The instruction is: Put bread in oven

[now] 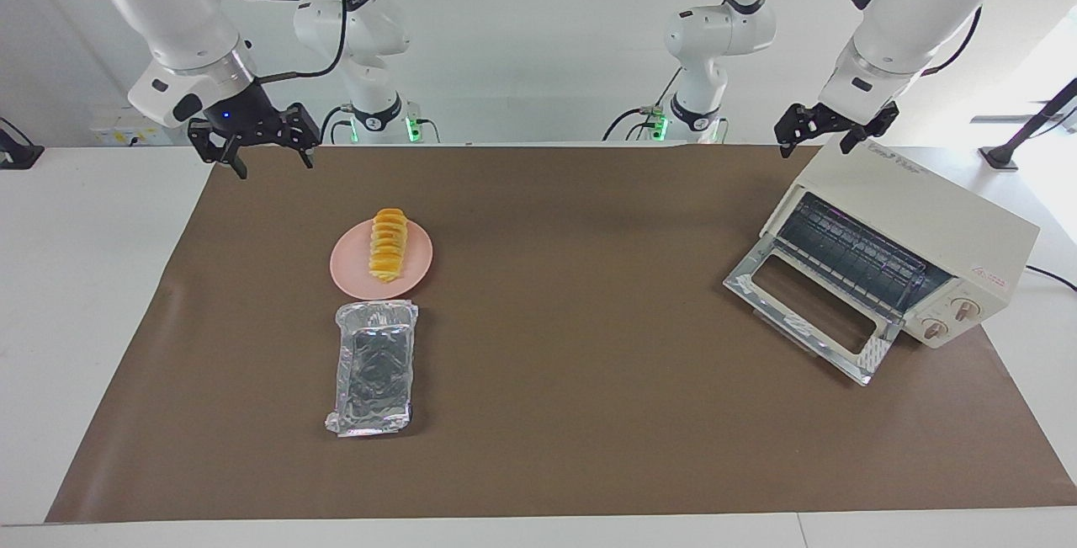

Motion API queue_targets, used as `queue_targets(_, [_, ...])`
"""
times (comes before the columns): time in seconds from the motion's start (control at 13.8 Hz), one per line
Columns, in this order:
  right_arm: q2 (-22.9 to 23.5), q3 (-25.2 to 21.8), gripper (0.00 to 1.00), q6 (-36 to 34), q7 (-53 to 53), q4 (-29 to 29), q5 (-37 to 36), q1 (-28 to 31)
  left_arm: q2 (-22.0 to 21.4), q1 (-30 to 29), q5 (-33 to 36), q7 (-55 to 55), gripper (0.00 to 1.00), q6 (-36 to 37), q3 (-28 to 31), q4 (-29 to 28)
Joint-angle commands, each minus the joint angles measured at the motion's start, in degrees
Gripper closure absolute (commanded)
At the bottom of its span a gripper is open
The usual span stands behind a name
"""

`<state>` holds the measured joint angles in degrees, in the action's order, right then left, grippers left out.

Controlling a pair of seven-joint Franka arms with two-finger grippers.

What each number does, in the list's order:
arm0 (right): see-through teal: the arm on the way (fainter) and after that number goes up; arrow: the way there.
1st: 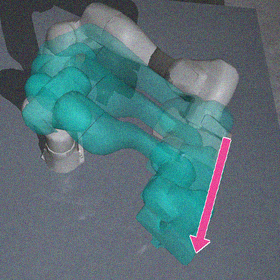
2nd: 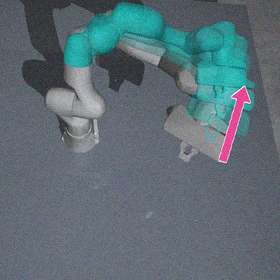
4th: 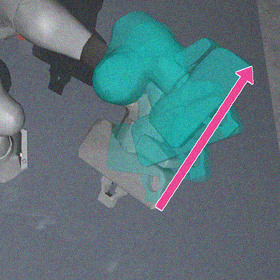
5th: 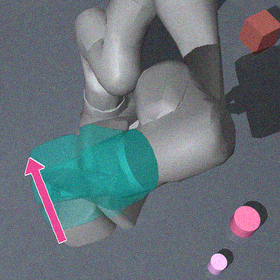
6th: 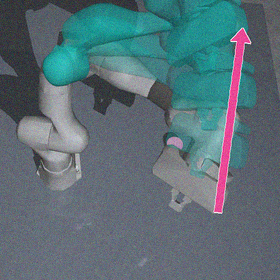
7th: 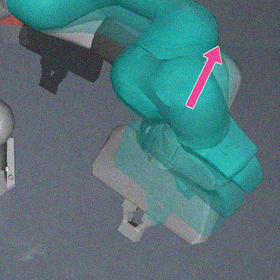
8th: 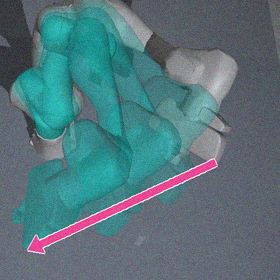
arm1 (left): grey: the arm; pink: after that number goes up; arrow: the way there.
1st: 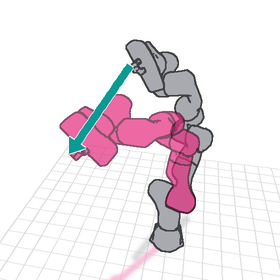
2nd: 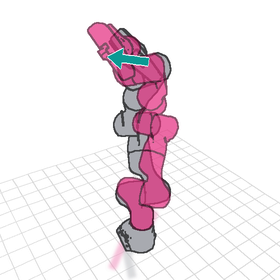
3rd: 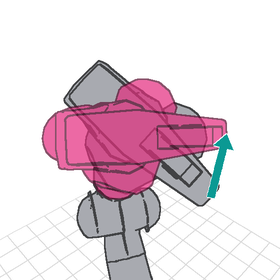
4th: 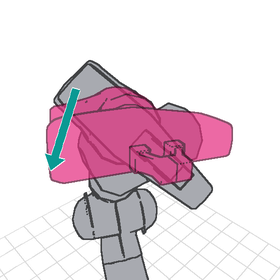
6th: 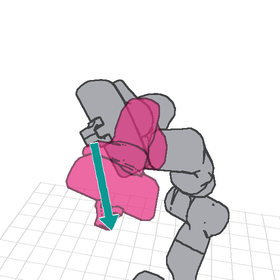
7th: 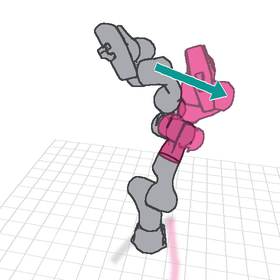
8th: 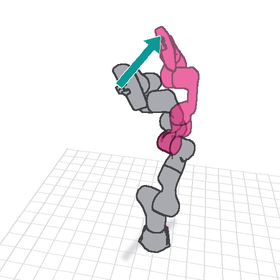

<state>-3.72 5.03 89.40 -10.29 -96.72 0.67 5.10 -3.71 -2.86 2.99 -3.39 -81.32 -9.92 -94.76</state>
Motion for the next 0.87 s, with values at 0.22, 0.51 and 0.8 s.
queue_targets(0.22, [0.0,0.7,0.0,-0.5,1.2,-0.4,-0.6,0.6,-1.4,-1.1,-0.9,0.1,0.0,0.1,-0.5,-1.2])
queue_targets(0.51, [-3.2,2.3,0.0,0.5,1.8,-6.6,-0.4,-0.3,-1.4,-1.1,-0.9,0.1,0.0,0.1,-0.5,-1.2])
queue_targets(0.8, [-10.1,4.0,0.0,9.8,7.3,-21.8,-0.1,-3.9,-1.4,-1.1,-0.9,0.1,0.0,0.1,-0.5,-1.2])
